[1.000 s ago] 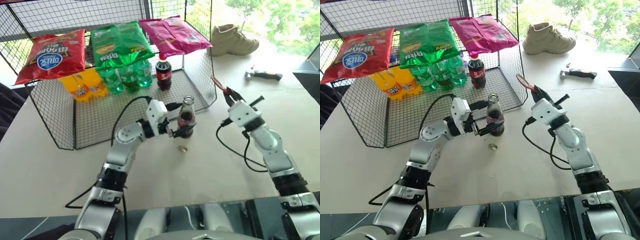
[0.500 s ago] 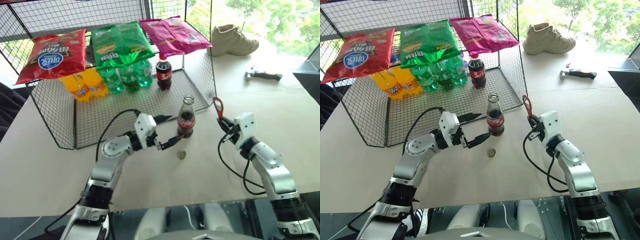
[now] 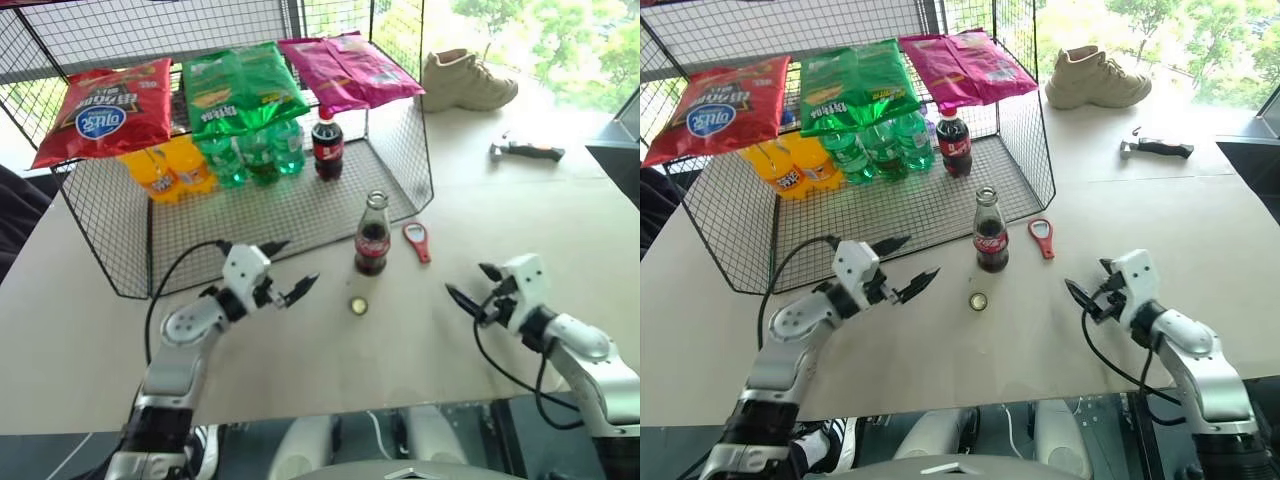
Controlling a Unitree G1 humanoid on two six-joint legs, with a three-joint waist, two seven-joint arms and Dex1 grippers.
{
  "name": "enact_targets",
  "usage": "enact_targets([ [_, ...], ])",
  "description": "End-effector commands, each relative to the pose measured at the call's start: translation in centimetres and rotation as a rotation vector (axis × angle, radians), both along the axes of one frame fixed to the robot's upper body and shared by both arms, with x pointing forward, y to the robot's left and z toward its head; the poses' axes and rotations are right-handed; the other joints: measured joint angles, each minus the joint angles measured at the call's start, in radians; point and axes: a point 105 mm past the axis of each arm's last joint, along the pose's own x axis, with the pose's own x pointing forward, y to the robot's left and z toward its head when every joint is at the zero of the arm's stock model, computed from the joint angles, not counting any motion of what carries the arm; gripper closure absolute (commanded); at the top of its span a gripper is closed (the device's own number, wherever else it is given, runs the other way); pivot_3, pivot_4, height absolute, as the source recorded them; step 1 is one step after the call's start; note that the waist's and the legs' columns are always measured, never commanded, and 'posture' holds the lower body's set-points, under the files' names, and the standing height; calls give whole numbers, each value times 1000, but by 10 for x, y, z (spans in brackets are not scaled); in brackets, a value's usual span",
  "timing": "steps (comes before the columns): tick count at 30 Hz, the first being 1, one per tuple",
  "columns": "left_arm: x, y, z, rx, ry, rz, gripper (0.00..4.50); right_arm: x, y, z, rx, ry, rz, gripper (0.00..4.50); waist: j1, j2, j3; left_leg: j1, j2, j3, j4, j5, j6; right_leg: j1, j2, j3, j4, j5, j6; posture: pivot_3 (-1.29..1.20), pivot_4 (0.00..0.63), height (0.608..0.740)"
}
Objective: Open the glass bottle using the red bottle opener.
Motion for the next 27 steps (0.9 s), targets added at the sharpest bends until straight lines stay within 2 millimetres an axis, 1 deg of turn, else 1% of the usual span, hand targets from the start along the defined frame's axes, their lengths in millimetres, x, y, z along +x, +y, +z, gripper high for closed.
enact_targets([
  [1,-13,20,6,39,-6,56,0,-9,-21,16,-8,-71,41,42,0,0,0,0,0,0,0,0,0,0,0,0,0,0,0,0,150,740],
  [6,-30,38,-5,76,38,112,0,-21,-45,16,-38,-85,97,42,4,0,0,0,0,0,1,0,0,1,-1,0,-1,0,0,0,150,740],
  [8,-36,44,-9,75,66,129,0,-25,-52,22,-25,-98,125,42,4,0,0,1,1,0,1,0,0,3,-1,0,-1,0,0,0,150,740],
  [10,-41,45,-10,73,82,130,0,-27,-58,28,-7,-114,151,42,4,0,0,3,1,1,1,0,0,5,-1,0,-1,0,0,0,150,740],
  [15,-49,46,-9,52,96,150,0,-25,-71,30,14,-125,145,42,3,0,0,4,2,1,1,0,1,6,0,0,-1,0,0,0,150,740],
  [22,-58,52,-1,57,95,194,0,-26,-67,22,46,-80,192,42,6,0,0,4,2,1,1,0,0,6,-1,2,-1,-1,0,0,150,740],
  [27,-63,57,1,54,100,220,0,-25,-67,20,40,-70,211,42,7,0,0,4,2,1,0,0,0,6,-1,2,-1,-1,0,0,150,740],
])
